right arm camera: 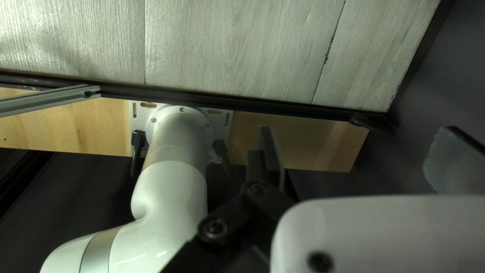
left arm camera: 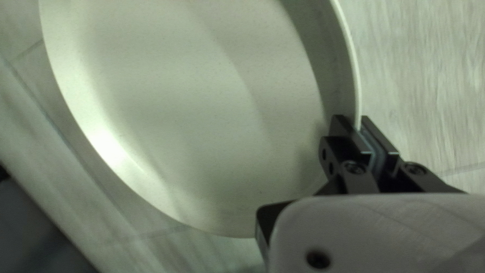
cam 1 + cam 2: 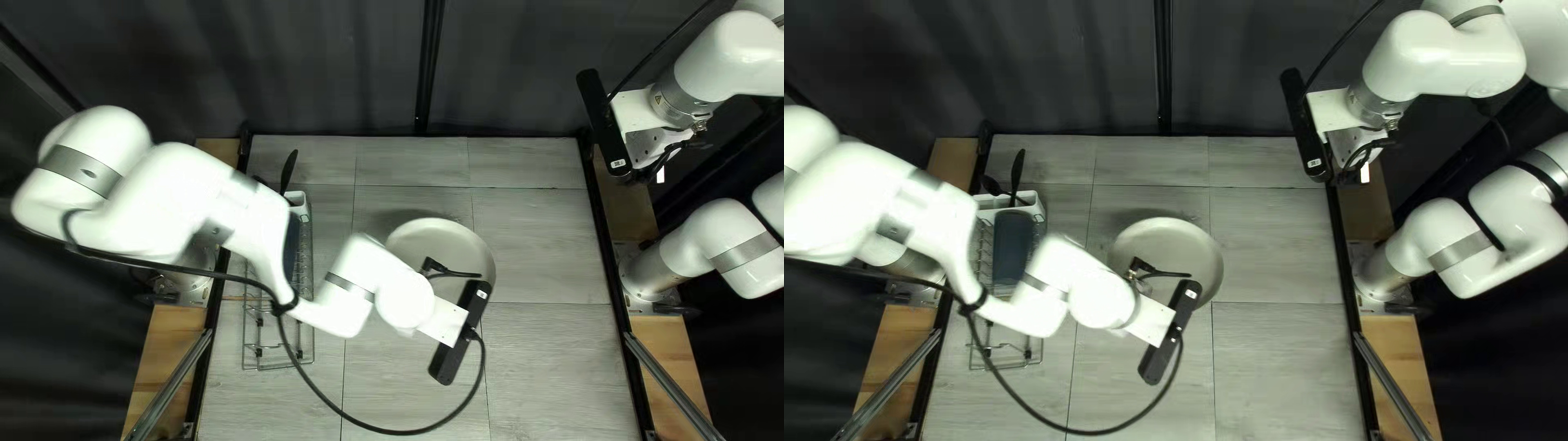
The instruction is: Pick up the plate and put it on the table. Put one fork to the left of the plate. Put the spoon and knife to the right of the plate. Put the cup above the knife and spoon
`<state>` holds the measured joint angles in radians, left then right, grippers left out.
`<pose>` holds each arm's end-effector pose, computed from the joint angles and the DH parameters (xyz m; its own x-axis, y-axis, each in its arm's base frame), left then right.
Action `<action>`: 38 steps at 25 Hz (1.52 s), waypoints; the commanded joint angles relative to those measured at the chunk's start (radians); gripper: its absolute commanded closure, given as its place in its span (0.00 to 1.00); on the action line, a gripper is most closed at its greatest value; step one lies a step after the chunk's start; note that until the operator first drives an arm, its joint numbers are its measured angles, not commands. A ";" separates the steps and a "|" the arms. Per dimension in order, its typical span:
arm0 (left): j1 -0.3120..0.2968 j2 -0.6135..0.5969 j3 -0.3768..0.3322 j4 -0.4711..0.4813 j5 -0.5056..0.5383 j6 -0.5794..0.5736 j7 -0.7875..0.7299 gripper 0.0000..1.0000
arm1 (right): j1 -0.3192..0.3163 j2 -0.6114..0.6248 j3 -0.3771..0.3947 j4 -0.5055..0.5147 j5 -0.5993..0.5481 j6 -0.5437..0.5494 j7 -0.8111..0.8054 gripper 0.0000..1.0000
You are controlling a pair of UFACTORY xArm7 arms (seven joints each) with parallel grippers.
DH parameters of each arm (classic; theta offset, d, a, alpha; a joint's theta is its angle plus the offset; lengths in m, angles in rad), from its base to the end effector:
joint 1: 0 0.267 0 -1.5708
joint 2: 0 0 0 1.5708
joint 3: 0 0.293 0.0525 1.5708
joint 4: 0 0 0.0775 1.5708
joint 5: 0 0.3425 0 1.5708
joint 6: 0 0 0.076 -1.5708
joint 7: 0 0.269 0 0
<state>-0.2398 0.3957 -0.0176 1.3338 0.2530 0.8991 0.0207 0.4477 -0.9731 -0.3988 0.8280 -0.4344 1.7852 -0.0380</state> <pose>0.5643 -0.1066 0.1152 0.9077 -0.4192 0.0201 -0.4076 -0.8919 -0.1958 0.2092 -0.1051 0.3358 0.9852 0.1679 -0.0356 0.1707 -0.9804 0.0988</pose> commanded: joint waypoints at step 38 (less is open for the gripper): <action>-0.176 -0.125 0.077 -0.161 0.149 0.029 -0.241 0.00 | 0.000 0.000 0.000 0.000 0.000 0.000 0.000 0.00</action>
<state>-0.4240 0.3761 0.0735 1.2141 0.4710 0.8624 -0.2691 0.4477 -0.9731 -0.3988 0.8280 -0.4344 1.7852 -0.0380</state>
